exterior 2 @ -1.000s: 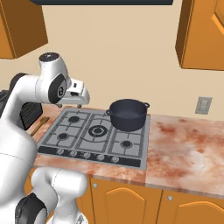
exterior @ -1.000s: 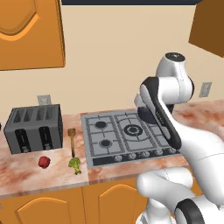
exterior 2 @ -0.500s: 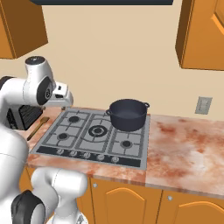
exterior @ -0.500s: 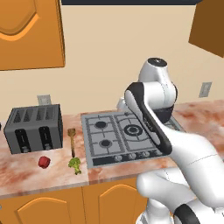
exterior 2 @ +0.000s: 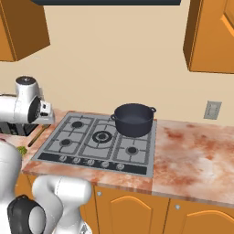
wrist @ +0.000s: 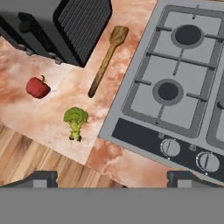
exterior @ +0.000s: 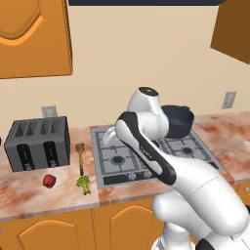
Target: Put the broccoli and bell pepper in the pot. Retrieve the spatula and lightly stir the vegetables in the pot.
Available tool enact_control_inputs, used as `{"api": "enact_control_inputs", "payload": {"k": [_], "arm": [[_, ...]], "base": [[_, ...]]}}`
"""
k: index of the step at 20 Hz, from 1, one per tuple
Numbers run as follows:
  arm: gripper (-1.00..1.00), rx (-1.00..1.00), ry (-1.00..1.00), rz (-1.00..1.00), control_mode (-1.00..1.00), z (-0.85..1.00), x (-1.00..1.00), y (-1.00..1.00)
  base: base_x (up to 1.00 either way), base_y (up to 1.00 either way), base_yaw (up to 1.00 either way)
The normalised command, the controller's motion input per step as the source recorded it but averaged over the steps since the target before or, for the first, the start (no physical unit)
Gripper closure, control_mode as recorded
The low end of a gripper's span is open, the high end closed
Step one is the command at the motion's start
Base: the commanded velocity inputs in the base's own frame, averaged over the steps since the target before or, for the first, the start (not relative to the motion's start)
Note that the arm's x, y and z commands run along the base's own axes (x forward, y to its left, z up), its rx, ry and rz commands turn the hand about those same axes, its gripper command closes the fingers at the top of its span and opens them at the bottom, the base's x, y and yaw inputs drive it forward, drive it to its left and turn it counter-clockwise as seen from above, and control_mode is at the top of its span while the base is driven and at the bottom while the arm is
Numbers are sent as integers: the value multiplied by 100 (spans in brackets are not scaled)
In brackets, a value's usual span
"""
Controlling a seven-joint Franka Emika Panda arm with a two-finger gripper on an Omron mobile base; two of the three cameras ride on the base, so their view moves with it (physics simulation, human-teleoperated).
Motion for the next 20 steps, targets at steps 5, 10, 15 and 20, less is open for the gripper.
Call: {"api": "enact_control_inputs", "payload": {"k": [5,10,15,20], "arm": [[-100,-20,43,0,-100,1,8,86],[-100,-6,6,0,-100,-62,16,30],[-100,-1,0,0,-100,-80,6,19],[-100,0,0,0,-100,-93,0,41]], "base": [[0,0,0],[0,0,0],[0,0,0],[0,0,0]]}}
